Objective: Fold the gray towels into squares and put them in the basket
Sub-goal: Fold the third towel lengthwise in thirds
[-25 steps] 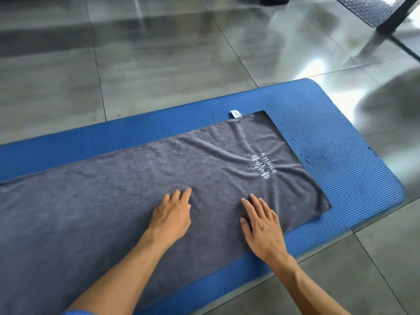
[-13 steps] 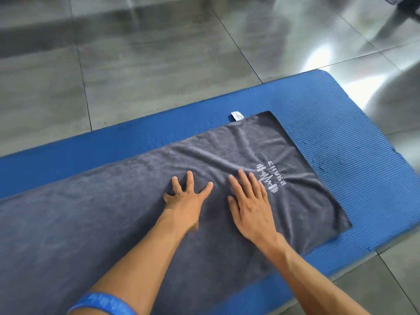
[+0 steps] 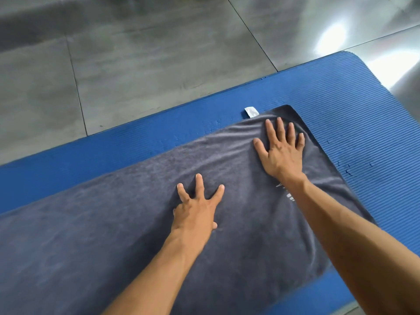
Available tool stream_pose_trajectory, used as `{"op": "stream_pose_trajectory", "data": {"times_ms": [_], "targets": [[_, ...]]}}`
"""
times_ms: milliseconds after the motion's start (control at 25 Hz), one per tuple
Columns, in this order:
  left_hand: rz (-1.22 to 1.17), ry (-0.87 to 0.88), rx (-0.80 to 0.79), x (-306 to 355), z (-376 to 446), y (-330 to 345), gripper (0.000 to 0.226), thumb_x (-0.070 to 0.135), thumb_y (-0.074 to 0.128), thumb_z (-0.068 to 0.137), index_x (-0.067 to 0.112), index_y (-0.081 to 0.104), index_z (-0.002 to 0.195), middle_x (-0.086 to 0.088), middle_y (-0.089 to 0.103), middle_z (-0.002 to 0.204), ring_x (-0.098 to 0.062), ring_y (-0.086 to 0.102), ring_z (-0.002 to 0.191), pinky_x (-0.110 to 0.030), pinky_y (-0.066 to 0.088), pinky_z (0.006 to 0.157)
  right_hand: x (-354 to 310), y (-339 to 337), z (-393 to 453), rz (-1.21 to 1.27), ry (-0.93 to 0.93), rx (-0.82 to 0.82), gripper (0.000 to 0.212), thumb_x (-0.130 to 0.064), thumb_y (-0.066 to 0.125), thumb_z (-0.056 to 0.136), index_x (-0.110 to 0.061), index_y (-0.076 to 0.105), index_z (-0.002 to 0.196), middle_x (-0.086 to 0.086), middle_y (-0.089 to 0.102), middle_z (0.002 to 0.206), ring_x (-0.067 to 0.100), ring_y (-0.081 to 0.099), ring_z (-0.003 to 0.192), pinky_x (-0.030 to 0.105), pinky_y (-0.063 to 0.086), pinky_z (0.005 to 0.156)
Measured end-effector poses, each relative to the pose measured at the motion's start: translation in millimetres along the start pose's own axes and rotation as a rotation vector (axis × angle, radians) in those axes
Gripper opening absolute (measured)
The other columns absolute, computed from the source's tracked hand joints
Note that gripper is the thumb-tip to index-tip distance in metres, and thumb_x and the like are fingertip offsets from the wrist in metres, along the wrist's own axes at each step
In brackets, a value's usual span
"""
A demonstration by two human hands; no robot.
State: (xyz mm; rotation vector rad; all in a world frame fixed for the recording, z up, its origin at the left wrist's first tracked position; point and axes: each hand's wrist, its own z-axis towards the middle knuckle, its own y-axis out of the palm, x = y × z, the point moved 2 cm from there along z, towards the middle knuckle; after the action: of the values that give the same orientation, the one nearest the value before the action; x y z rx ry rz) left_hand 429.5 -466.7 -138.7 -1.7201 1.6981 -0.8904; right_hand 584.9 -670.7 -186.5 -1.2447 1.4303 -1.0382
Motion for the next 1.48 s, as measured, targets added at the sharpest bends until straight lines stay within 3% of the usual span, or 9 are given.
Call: {"op": "stream_pose_trajectory", "data": {"times_ms": [280,480,720,880,1120,1200,1280,1400,1480], "targets": [[-0.053,-0.022,-0.041,2,2,-2,0.092,0.034,0.062,0.094,0.046,-0.009,0.150,-0.012,-0.031,0.155,-0.060,-0.009,0.138,-0.051,0.051,0.095,5,-19,41,0.063,0.061,-0.027,0.072,-0.065,0.020,0.096,-0.030,0.006,0.158,0.001,-0.006,0.166,0.028,-0.011,0.152,0.057,-0.009,0.119],[-0.086,-0.016,-0.045,2,3,-1,0.092,0.030,0.063,0.094,0.046,-0.008,0.151,-0.011,-0.032,0.156,-0.059,-0.012,0.139,-0.053,0.050,0.096,11,1,-68,0.008,-0.202,0.143,0.061,-0.052,0.025,0.100,-0.028,0.023,0.156,0.003,0.015,0.165,0.029,0.010,0.152,0.047,0.006,0.122],[-0.112,-0.005,-0.034,4,1,-5,0.091,0.029,0.064,0.094,0.045,-0.005,0.151,-0.011,-0.029,0.157,-0.060,-0.011,0.139,-0.057,0.045,0.101,102,2,-119,-0.011,0.207,0.052,0.072,-0.064,0.014,0.093,-0.030,0.015,0.157,0.000,0.004,0.166,0.027,-0.001,0.153,0.051,0.001,0.122],[-0.145,-0.002,-0.018,1,-1,-1,0.090,0.028,0.063,0.094,0.046,-0.003,0.151,-0.009,-0.027,0.158,-0.057,-0.012,0.140,-0.059,0.041,0.104,63,18,-181,-0.021,-0.030,0.050,0.064,-0.057,0.020,0.097,-0.034,0.017,0.157,-0.003,0.007,0.166,0.026,0.004,0.153,0.047,0.003,0.123],[-0.049,-0.033,0.096,27,-42,37,0.094,0.002,0.045,0.089,0.036,-0.015,0.152,-0.011,-0.031,0.157,-0.051,-0.021,0.141,-0.069,0.012,0.112,130,14,-206,-0.020,0.174,-0.153,0.079,-0.077,0.001,0.085,-0.041,-0.005,0.155,-0.009,-0.016,0.163,0.018,-0.018,0.150,0.041,-0.013,0.121],[-0.039,0.000,0.184,37,-74,79,0.089,0.011,0.045,0.090,0.032,-0.016,0.153,-0.009,-0.028,0.158,-0.044,-0.020,0.145,-0.067,0.006,0.113,146,3,-198,0.021,0.254,-0.200,0.081,-0.079,0.005,0.086,-0.039,-0.003,0.156,-0.006,-0.016,0.164,0.021,-0.016,0.151,0.045,-0.008,0.122],[-0.095,0.087,0.295,44,-111,118,0.071,0.027,0.042,0.095,0.027,0.005,0.156,-0.010,-0.006,0.163,-0.040,-0.001,0.149,-0.066,0.014,0.113,143,-5,-197,0.012,0.311,-0.195,0.073,-0.069,0.010,0.094,-0.033,0.000,0.158,-0.001,-0.011,0.165,0.027,-0.011,0.152,0.050,-0.003,0.122],[-0.081,0.184,0.250,40,-142,154,0.060,0.041,0.028,0.095,0.024,0.030,0.152,-0.011,0.021,0.160,-0.038,0.024,0.146,-0.061,0.023,0.109,109,0,-221,-0.044,0.027,0.005,0.063,-0.051,0.015,0.100,-0.028,0.014,0.158,0.004,0.005,0.166,0.033,0.006,0.152,0.048,0.005,0.122],[-0.075,0.243,0.273,33,-148,154,0.058,0.041,0.029,0.096,0.025,0.029,0.152,-0.010,0.019,0.161,-0.035,0.021,0.147,-0.060,0.025,0.111,102,16,-250,-0.082,-0.127,-0.064,0.062,-0.055,0.006,0.098,-0.035,0.004,0.157,-0.002,0.000,0.165,0.027,0.002,0.153,0.043,0.004,0.122]]}}
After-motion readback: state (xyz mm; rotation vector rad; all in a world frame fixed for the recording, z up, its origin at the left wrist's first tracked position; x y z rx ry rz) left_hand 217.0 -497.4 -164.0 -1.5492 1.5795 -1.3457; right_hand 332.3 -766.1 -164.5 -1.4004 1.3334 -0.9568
